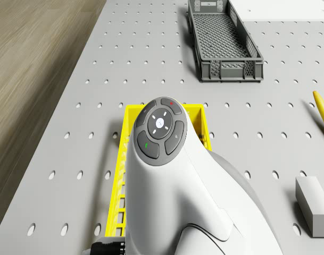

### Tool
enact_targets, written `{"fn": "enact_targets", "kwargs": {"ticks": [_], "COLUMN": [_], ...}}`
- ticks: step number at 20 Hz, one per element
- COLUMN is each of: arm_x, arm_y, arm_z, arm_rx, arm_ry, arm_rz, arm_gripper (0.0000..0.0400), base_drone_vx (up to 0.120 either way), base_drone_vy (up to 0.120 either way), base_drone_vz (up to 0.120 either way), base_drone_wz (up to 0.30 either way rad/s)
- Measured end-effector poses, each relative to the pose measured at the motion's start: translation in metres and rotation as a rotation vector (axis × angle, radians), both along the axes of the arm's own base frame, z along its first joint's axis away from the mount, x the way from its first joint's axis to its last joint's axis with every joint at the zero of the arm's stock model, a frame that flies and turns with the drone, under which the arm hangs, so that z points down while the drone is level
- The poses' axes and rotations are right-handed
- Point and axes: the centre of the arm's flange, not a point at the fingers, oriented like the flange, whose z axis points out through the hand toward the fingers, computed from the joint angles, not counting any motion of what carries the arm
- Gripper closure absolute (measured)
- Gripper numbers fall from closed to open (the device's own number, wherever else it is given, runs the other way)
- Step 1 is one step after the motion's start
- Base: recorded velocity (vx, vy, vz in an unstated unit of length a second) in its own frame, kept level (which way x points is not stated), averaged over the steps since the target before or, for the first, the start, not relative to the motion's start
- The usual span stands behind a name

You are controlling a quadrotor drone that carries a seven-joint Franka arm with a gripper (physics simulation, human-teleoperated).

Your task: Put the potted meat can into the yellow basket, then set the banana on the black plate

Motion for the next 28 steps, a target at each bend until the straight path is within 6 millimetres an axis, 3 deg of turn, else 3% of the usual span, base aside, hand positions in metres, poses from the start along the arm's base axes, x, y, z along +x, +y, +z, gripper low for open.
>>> {"fn": "enact_targets", "kwargs": {"ticks": [10,19,28], "arm_x": [0.0,0.0,0.0], "arm_y": [0.0,0.0,0.0], "arm_z": [0.0,0.0,0.02], "arm_rx": [0.0,0.0,0.0], "arm_ry": [0.0,0.0,0.0], "arm_rz": [0.0,0.0,0.0], "arm_gripper": [0.0108,0.0108,0.0109], "base_drone_vx": [0.12,0.12,0.009], "base_drone_vy": [0.0,-0.013,0.0], "base_drone_vz": [0.0,-0.08,0.0], "base_drone_wz": [0.0,0.0,0.0]}}
